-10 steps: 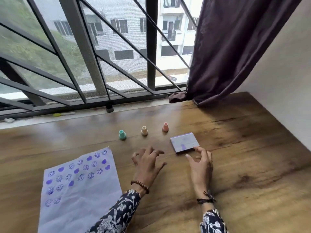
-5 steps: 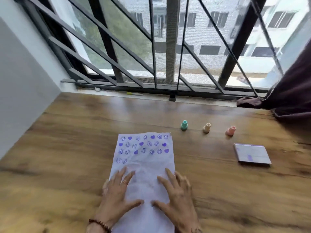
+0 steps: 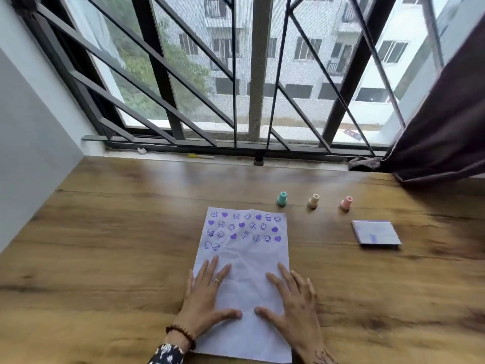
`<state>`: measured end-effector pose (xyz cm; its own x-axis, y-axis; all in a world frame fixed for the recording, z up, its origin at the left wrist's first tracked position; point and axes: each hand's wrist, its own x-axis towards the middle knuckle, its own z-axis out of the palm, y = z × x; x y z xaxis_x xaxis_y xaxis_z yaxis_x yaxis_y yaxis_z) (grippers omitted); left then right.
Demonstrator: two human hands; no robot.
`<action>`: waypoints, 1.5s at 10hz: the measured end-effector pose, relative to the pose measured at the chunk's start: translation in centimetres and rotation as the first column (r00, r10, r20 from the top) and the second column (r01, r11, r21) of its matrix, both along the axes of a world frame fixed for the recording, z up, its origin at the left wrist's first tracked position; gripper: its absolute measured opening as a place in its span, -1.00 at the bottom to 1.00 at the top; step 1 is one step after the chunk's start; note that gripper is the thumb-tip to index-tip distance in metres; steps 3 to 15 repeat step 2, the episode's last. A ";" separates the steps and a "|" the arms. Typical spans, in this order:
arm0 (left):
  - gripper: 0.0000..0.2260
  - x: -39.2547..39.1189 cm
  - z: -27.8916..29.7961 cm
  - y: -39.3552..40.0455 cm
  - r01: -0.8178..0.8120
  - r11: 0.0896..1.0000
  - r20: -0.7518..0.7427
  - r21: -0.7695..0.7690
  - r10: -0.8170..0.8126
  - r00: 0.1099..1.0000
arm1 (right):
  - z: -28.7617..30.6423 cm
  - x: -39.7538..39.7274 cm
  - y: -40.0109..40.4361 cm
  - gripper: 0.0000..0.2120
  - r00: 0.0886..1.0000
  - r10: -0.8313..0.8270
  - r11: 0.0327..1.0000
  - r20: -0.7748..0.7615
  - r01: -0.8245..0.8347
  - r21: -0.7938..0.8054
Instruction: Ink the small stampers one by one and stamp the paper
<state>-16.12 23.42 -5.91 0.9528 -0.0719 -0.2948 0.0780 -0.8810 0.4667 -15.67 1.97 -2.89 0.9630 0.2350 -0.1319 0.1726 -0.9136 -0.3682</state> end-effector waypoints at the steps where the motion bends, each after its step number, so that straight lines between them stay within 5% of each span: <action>1: -0.04 -0.4 0.9 -0.3 0.008 0.999 0.009 -0.044 -0.007 1.000 | -0.2 0.1 -0.4 -0.31 0.997 0.031 0.998 -0.069 -0.027 0.052; 2: -0.14 -0.8 2.0 -0.2 0.006 0.996 0.121 -0.084 0.005 0.993 | 0.9 0.8 -0.5 -0.35 1.000 0.021 0.998 0.010 -0.022 0.064; 15: -0.14 -0.8 2.0 -0.2 0.006 0.996 0.121 -0.084 0.005 0.993 | 0.9 0.8 -0.5 -0.35 1.000 0.021 0.998 0.010 -0.022 0.064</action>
